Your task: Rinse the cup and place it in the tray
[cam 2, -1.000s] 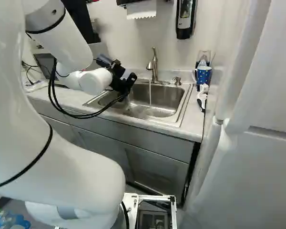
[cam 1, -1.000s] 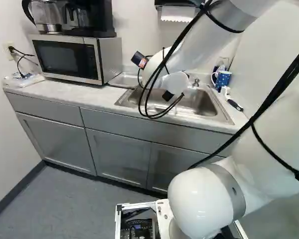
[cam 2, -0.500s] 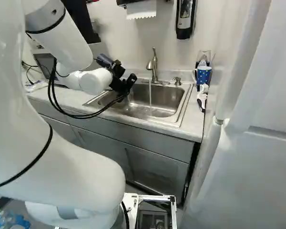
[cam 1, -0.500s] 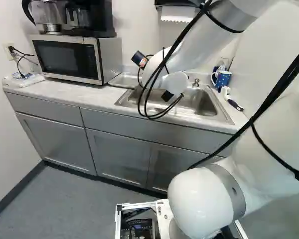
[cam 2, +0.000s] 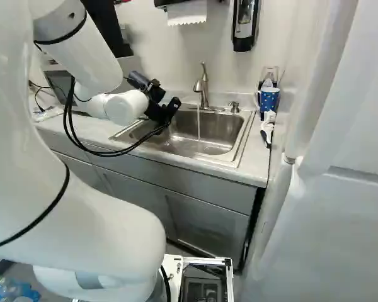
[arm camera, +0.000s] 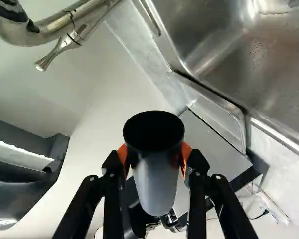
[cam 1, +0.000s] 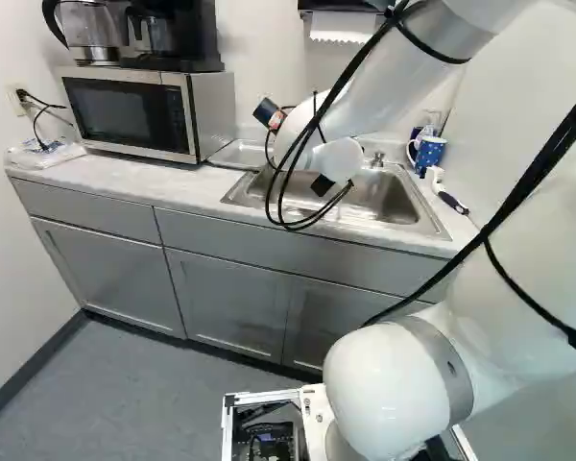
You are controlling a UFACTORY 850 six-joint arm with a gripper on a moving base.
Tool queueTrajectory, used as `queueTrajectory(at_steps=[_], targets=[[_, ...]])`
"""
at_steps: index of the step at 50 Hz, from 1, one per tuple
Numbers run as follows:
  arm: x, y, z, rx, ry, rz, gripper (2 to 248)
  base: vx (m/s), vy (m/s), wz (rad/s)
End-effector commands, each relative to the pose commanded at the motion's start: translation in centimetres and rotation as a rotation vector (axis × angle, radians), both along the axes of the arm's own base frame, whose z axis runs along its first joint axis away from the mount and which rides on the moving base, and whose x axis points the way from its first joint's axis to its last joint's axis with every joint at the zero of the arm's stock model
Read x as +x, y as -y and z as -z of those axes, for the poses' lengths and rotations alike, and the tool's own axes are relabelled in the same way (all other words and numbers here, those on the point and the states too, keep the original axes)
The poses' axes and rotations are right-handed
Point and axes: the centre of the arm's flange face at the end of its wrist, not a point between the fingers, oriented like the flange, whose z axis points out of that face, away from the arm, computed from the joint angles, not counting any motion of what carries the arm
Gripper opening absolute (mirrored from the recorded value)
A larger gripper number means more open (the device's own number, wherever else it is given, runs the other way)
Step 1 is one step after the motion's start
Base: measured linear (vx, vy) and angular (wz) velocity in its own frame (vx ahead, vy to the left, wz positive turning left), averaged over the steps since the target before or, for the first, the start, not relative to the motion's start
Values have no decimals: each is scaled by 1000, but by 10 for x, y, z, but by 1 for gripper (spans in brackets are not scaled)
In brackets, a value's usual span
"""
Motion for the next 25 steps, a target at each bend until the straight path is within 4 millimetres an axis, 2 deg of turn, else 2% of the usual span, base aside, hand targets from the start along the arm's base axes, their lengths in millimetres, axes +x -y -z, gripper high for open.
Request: queueTrajectory(at_steps=[11, 25], targets=[[0, 0, 0, -11, 1, -1, 122, 0, 0, 0], [0, 0, 0, -136, 17, -13, 122, 0, 0, 0]])
